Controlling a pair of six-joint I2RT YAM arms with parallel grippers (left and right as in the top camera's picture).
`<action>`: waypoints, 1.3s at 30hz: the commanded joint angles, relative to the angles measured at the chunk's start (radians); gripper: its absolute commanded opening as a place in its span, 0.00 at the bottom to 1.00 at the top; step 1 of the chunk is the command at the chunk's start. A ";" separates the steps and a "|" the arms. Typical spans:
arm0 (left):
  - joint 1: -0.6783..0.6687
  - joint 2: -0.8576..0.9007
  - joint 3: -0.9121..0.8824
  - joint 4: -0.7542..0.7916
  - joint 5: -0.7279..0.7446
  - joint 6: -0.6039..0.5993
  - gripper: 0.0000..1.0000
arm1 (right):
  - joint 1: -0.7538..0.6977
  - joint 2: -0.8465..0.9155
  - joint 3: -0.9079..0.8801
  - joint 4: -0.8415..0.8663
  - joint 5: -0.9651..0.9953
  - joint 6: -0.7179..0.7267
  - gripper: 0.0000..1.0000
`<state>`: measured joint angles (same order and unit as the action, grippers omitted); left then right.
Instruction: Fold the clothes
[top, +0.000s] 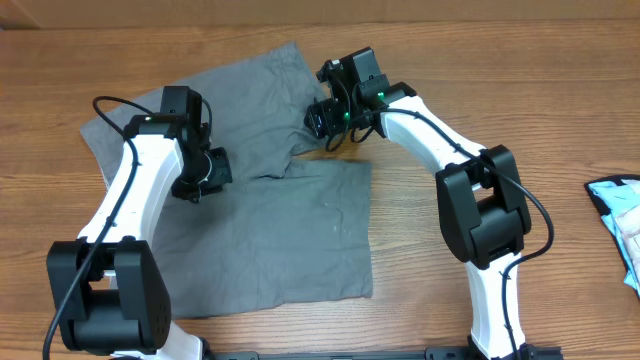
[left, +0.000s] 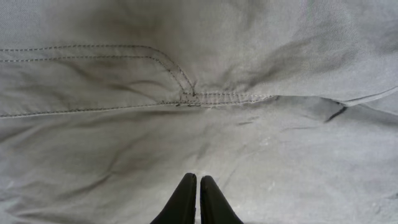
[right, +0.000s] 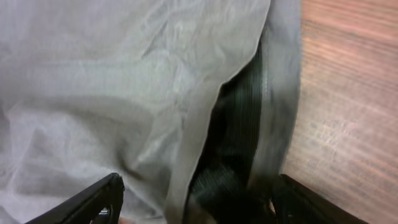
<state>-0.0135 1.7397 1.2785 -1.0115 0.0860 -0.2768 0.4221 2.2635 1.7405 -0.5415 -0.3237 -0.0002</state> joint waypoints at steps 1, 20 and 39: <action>-0.008 -0.001 0.018 0.009 0.012 0.019 0.09 | 0.016 -0.052 0.028 -0.029 -0.029 -0.007 0.80; -0.008 -0.001 0.018 0.002 0.045 0.019 0.09 | 0.039 0.058 0.026 0.024 -0.081 0.056 0.76; -0.008 -0.001 0.018 -0.019 0.045 0.019 0.09 | -0.100 0.041 0.036 0.035 -0.320 0.118 0.06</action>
<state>-0.0135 1.7397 1.2785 -1.0309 0.1200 -0.2768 0.3759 2.3100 1.7412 -0.5110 -0.5915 0.0784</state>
